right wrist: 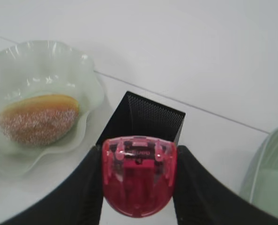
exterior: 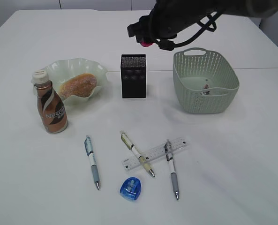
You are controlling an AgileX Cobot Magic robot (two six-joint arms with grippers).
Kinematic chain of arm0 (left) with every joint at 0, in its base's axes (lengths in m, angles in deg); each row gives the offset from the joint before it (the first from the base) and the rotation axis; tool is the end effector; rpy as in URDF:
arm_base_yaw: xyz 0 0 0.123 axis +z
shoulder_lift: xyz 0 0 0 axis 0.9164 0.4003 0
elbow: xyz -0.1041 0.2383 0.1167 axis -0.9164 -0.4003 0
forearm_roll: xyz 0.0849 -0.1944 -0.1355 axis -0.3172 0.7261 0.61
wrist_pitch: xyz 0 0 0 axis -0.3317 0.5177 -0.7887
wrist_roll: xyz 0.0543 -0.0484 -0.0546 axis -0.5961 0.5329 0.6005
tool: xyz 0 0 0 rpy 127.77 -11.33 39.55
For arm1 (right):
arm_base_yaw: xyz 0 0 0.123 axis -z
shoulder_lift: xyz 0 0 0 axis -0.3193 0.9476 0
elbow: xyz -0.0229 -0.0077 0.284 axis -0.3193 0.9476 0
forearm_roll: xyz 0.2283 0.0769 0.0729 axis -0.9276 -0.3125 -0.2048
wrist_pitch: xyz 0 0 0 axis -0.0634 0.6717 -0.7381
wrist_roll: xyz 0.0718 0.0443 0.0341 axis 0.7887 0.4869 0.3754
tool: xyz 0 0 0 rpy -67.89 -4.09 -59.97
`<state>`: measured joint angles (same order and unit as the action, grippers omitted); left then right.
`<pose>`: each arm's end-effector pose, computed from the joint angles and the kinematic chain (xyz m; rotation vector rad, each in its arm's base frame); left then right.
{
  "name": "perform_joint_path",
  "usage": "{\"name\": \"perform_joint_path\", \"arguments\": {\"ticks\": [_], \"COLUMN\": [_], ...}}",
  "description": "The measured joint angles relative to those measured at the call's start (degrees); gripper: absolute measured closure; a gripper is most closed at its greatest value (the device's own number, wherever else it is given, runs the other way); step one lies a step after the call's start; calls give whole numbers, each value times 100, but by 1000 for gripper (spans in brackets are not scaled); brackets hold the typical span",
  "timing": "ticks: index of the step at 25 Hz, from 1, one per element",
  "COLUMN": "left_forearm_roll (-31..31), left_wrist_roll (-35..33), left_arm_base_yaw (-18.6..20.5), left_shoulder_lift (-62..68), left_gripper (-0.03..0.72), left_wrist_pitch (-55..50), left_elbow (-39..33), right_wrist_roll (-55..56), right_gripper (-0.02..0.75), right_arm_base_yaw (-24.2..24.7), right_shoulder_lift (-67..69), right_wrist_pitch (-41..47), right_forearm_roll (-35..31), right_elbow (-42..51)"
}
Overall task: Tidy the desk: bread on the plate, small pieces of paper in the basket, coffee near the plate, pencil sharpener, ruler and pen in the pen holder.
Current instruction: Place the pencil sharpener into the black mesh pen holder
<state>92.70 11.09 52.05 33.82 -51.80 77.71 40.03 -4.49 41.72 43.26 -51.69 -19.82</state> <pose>0.1267 -0.0452 0.3325 0.1683 2.7184 -0.3052 0.4537 0.1958 0.2738 -0.4428 2.1870 0.2537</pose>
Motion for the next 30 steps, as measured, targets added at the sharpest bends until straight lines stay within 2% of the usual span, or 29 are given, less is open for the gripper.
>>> {"name": "perform_joint_path", "arguments": {"ticks": [11,20,30], "left_forearm_roll": [13,17,28], "left_wrist_roll": [0,0,0], "left_arm_base_yaw": [0,0,0], "left_shoulder_lift": [0,0,0], "left_gripper": [254,255,254], "left_wrist_pitch": [0,0,0], "left_elbow": [0,0,0], "right_wrist_roll": [0,0,-14], "right_gripper": [419,419,419], "right_arm_base_yaw": [0,0,0], "right_shoulder_lift": [781,1271,1605], "right_wrist_pitch": [-1764,-1944,-2072], "right_forearm_roll": [-43,-43,-62], "right_elbow": [-48,-530,-606]}}
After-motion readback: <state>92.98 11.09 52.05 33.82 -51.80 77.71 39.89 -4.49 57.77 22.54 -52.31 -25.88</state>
